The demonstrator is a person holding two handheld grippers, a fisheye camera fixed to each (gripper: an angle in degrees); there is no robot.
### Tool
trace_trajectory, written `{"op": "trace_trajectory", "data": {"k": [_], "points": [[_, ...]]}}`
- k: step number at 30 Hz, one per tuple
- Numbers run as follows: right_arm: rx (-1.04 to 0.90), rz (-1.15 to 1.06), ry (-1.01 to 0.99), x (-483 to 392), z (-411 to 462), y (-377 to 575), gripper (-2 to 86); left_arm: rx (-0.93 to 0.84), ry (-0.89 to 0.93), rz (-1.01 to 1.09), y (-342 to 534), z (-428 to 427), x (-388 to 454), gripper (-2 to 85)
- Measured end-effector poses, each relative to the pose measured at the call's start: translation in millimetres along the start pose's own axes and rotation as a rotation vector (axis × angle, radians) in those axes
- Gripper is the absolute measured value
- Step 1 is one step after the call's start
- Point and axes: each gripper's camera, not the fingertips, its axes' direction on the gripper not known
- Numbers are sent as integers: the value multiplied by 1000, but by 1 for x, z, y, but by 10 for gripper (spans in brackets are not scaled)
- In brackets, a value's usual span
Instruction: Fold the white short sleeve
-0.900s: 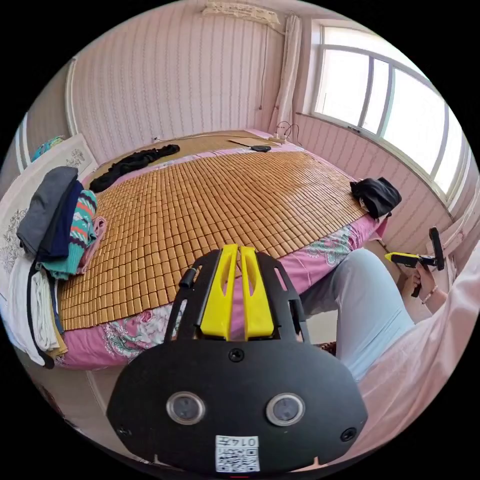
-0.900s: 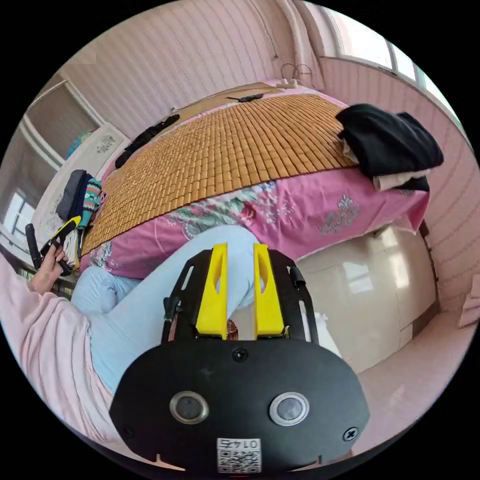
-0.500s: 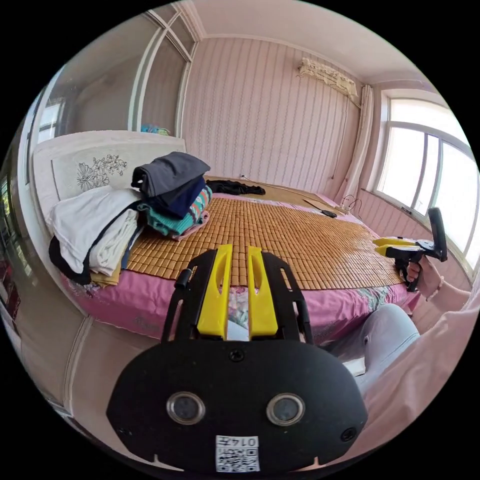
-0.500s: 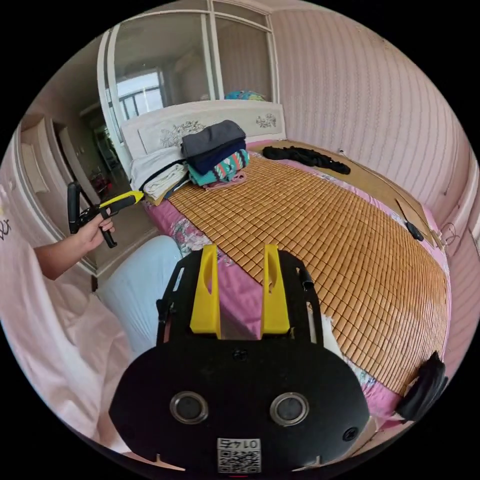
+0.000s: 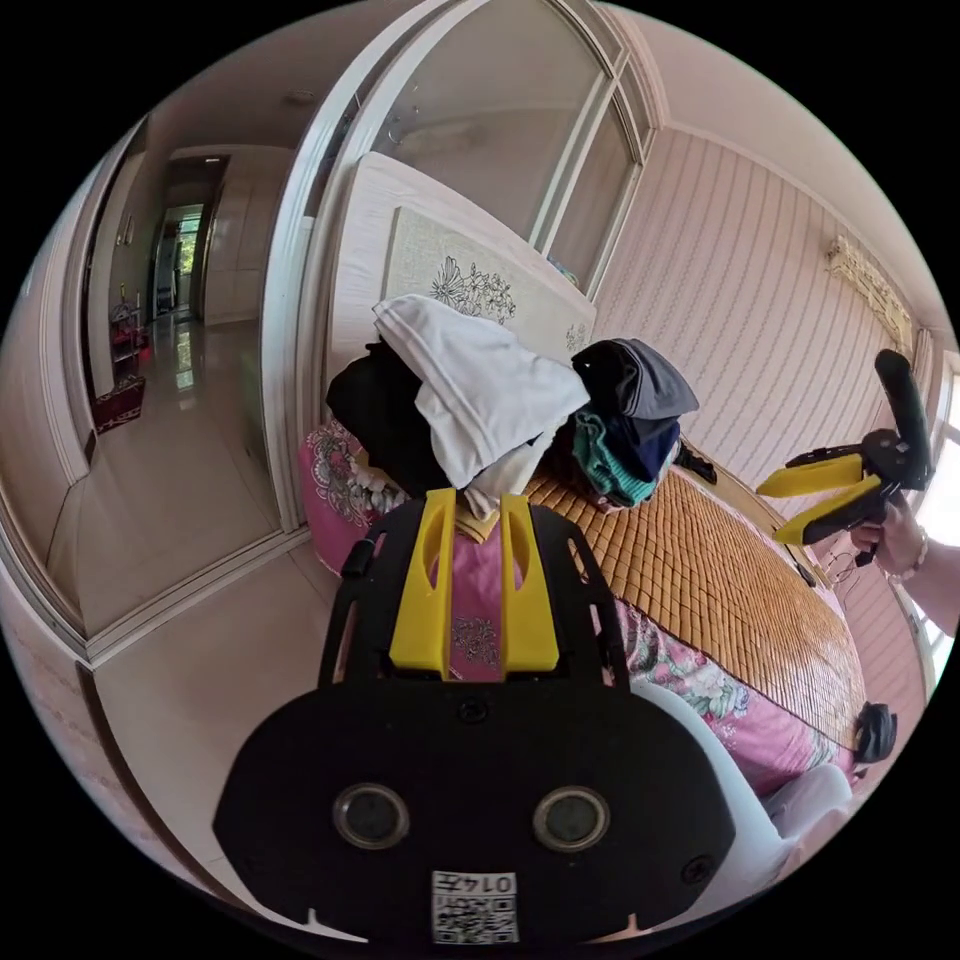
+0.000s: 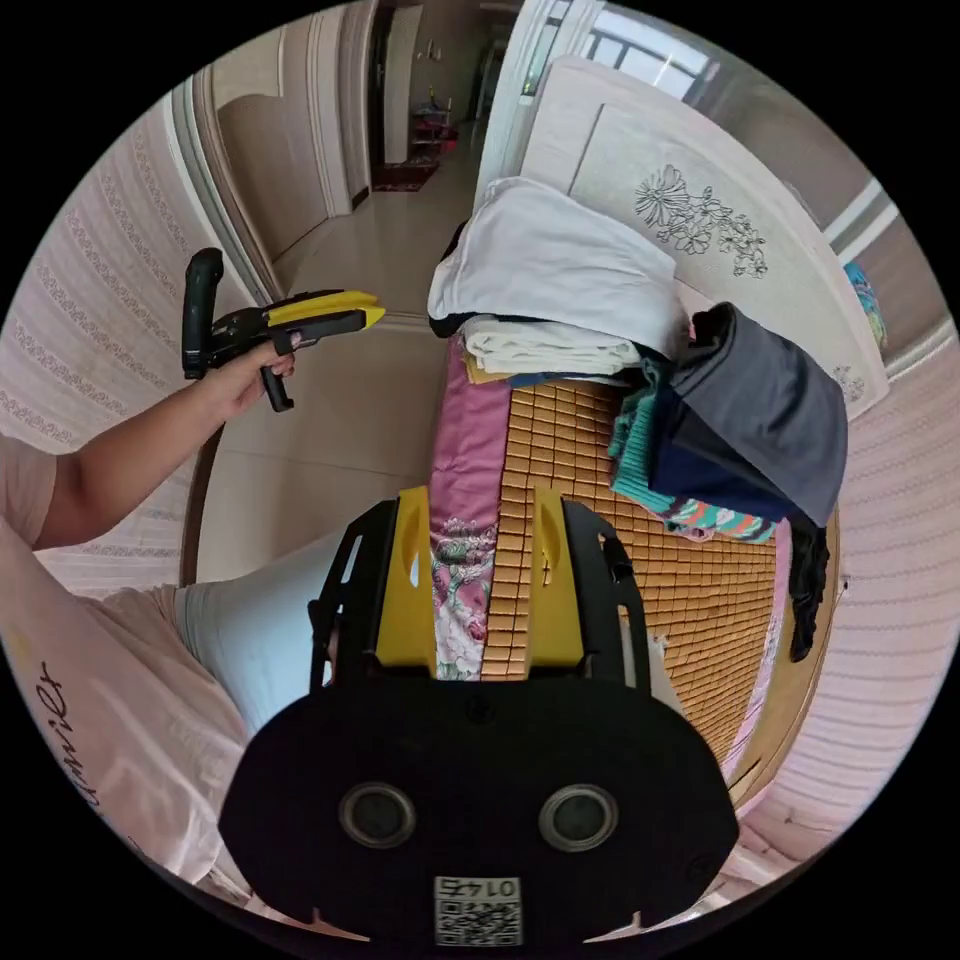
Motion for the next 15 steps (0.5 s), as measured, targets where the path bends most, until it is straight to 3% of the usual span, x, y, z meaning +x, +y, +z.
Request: {"op": "trace_trajectory", "data": {"k": [6,10,15], "points": [[-37,-127,49,-16,62,-150,161,-17,25,-51,-43,28,-29,96],[-39,-69,-84,-11,97,-213,159,-90,71,-101,-59,48,-45,44],[-44,17,-68,11,130,-227,66,-71,41,-62,-68,34,-42,-6]]}}
